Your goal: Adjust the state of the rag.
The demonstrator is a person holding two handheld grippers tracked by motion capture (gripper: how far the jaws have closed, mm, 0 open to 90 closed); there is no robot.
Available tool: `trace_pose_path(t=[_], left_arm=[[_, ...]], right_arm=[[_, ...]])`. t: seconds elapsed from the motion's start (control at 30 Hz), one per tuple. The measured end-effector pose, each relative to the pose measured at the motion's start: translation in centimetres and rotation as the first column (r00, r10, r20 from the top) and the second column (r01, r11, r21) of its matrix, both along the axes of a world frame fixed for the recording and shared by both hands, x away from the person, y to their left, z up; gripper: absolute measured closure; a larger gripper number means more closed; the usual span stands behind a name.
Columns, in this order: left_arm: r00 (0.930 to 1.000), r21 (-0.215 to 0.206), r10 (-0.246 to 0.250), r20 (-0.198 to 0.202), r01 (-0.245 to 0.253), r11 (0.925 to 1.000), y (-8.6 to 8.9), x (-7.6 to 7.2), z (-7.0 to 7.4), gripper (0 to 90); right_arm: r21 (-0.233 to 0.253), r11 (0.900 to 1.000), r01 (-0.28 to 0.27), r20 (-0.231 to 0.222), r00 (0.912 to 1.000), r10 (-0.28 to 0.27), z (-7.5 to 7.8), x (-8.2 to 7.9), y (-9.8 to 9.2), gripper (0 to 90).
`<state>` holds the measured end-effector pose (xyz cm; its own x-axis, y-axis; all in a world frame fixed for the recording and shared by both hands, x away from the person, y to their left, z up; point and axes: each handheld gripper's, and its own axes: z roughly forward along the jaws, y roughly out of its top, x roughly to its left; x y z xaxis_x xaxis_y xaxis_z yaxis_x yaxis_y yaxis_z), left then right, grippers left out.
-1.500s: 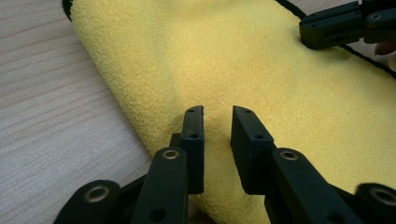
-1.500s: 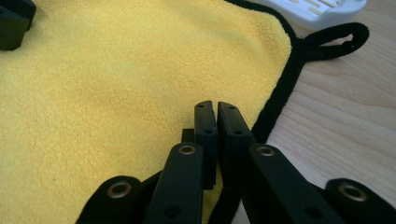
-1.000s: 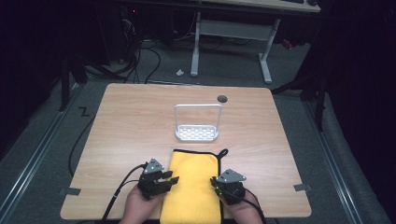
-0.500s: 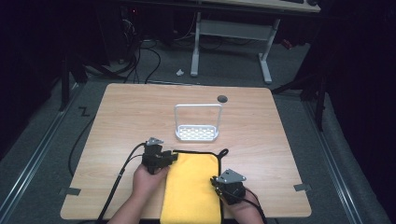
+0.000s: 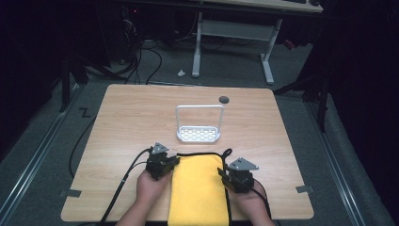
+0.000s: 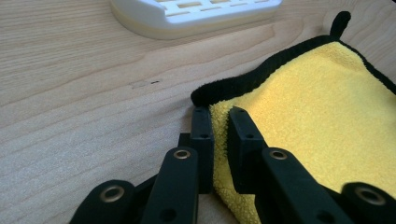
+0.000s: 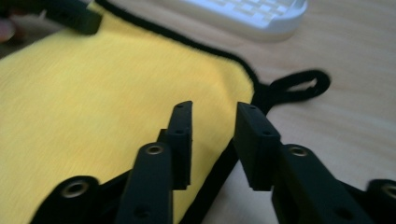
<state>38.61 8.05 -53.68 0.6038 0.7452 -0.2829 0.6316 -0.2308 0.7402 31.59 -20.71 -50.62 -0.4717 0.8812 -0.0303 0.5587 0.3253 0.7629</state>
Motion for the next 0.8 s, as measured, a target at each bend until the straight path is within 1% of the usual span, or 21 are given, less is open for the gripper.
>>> trace_pose_path(t=[0.07,0.1,0.13,0.17,0.2,0.23,0.3,0.33,0.37,0.4,0.43,0.5,0.6,0.67,0.7,0.73,0.77,0.8], left_arm=[[1.0,-0.007,0.001,-0.005,-0.001,1.0,0.1,0.0,0.0,81.4],[1.0,-0.008,0.001,-0.005,-0.002,1.0,0.1,-0.1,0.0,81.4],[1.0,-0.008,0.002,-0.005,-0.002,1.0,0.1,-0.1,0.0,81.4],[1.0,-0.008,-0.001,-0.005,0.0,1.0,0.2,-0.1,0.0,81.3],[1.0,-0.008,-0.001,-0.006,0.001,1.0,0.2,-0.1,0.0,81.3],[1.0,-0.008,-0.001,-0.006,0.001,1.0,0.2,-0.1,0.0,81.1],[0.9999,-0.014,-0.001,-0.01,0.001,0.9999,0.2,0.0,0.0,80.9],[0.9999,-0.014,-0.001,-0.01,0.001,0.9999,0.2,0.0,0.0,80.9],[0.9999,-0.014,-0.001,-0.01,0.001,0.9999,0.2,0.0,0.0,80.9],[0.9999,-0.014,-0.001,-0.01,0.001,0.9999,0.2,0.0,0.0,81.0],[0.9999,-0.015,-0.002,-0.011,0.002,0.9999,0.2,0.0,0.0,81.0],[0.9999,-0.015,-0.004,-0.011,0.003,0.9999,0.2,0.0,0.0,80.9],[0.9999,-0.017,-0.005,-0.014,0.005,0.9998,0.3,0.0,0.0,81.0],[0.9998,-0.021,-0.005,-0.02,0.005,0.9998,0.3,-0.1,0.0,81.0],[0.9998,-0.021,-0.005,-0.02,0.005,0.9998,0.3,-0.1,0.0,81.0],[0.9997,-0.028,-0.008,-0.022,0.007,0.9996,0.4,-0.1,-0.1,81.0],[0.9997,-0.028,-0.008,-0.022,0.007,0.9996,0.4,-0.1,-0.1,80.9],[0.9997,-0.03,-0.009,-0.023,0.008,0.9995,0.4,-0.1,-0.1,80.9]], right_arm=[[-0.004,1.0,0.008,-0.022,0.9997,-0.008,-0.2,1.6,0.3,55.0],[-0.007,1.0,0.021,-0.038,0.9991,-0.021,-0.4,2.3,0.4,50.5],[-0.01,0.999,0.03,-0.054,0.9981,-0.031,-0.6,2.9,0.6,45.5],[-0.014,0.999,0.036,-0.059,0.9976,-0.037,-0.8,3.4,0.6,42.1],[-0.009,0.999,0.05,-0.08,0.9955,-0.051,-1.2,4.0,0.6,38.2],[-0.009,0.999,0.05,-0.08,0.9955,-0.051,-1.2,4.0,0.6,38.2],[-0.002,0.997,0.071,-0.113,0.9911,-0.071,-1.9,4.7,0.6,36.0],[-0.001,0.998,0.07,-0.112,0.9913,-0.069,-2.0,4.8,0.5,36.9],[0.007,0.998,0.068,-0.115,0.9911,-0.067,-2.0,4.8,0.5,40.5],[0.007,0.998,0.068,-0.115,0.9911,-0.067,-2.0,4.8,0.5,40.5],[0.011,0.998,0.062,-0.116,0.9914,-0.06,-1.9,4.6,0.5,47.9],[0.02,0.999,0.045,-0.108,0.9932,-0.042,-2.0,4.4,0.6,55.1],[0.029,0.999,0.033,-0.099,0.9947,-0.03,-2.1,4.2,0.7,63.0],[0.04,0.999,0.031,-0.102,0.9944,-0.027,-2.1,4.1,0.8,67.7],[0.04,0.999,0.031,-0.102,0.9944,-0.027,-2.1,4.1,0.8,67.7],[0.05,0.999,0.02,-0.102,0.9947,-0.015,-2.1,4.1,0.8,73.7],[0.05,0.999,0.02,-0.102,0.9947,-0.015,-2.1,4.1,0.8,73.7],[0.051,0.999,0.019,-0.099,0.995,-0.013,-2.2,4.0,0.9,75.7]])
